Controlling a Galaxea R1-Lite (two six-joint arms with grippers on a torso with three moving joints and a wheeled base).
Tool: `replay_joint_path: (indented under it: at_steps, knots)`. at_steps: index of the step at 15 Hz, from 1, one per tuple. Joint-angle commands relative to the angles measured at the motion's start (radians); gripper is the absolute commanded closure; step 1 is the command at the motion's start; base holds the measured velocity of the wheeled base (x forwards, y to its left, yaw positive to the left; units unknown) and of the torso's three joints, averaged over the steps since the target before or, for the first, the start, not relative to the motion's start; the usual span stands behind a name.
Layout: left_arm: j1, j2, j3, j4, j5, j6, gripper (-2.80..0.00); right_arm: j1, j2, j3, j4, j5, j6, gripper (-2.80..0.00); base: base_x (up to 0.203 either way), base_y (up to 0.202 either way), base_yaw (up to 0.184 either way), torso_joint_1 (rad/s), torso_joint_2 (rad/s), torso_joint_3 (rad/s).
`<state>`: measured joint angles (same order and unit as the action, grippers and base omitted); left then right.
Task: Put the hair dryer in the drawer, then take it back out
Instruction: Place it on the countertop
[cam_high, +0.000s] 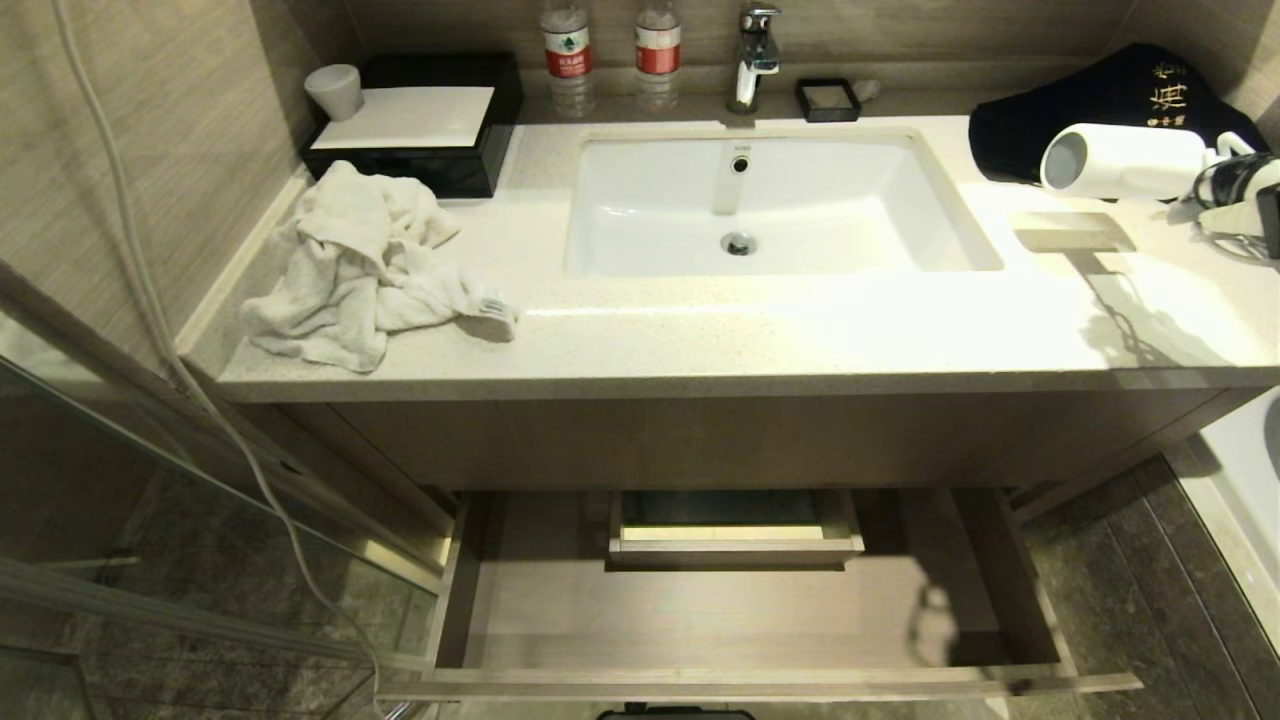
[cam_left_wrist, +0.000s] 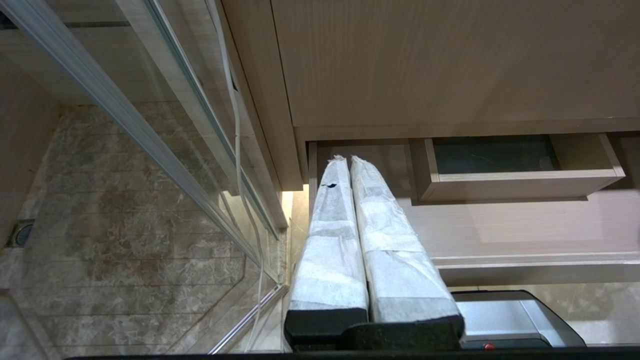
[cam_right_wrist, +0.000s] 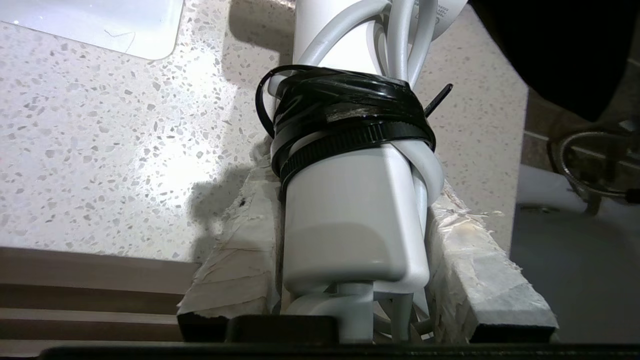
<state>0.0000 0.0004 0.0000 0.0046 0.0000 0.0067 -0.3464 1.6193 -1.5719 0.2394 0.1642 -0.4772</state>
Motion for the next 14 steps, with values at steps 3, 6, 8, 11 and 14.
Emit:
replay_joint_path:
  at_steps: [3, 6, 8, 11, 14]
  knots:
    - [0.0, 0.001, 0.002, 0.0, 0.0, 0.0, 0.0, -0.003, 0.183, -0.07, -0.004, 0.028, -0.003, 0.0, 0.0, 0.0, 0.0, 0.0, 0.0, 0.0]
    - [0.0, 0.001, 0.002, 0.0, 0.0, -0.001, 0.0, -0.002, 0.239, -0.11, -0.03, 0.032, -0.003, 0.0, 0.0, 0.0, 0.0, 0.0, 0.0, 0.0]
    - [0.0, 0.001, 0.002, 0.0, 0.0, 0.0, 0.0, -0.002, 0.25, -0.106, -0.04, 0.057, -0.005, 0.0, 0.0, 0.0, 0.0, 0.0, 0.0, 0.0]
    - [0.0, 0.001, 0.002, 0.0, 0.0, 0.001, 0.0, -0.002, 0.261, -0.106, -0.069, 0.074, -0.014, -2.8, 0.0, 0.0, 0.0, 0.0, 0.0, 0.0]
    - [0.0, 0.001, 0.002, 0.0, 0.0, 0.001, 0.0, -0.002, 0.205, -0.06, -0.111, 0.108, -0.026, -2.8, 0.0, 0.0, 0.0, 0.0, 0.0, 0.0]
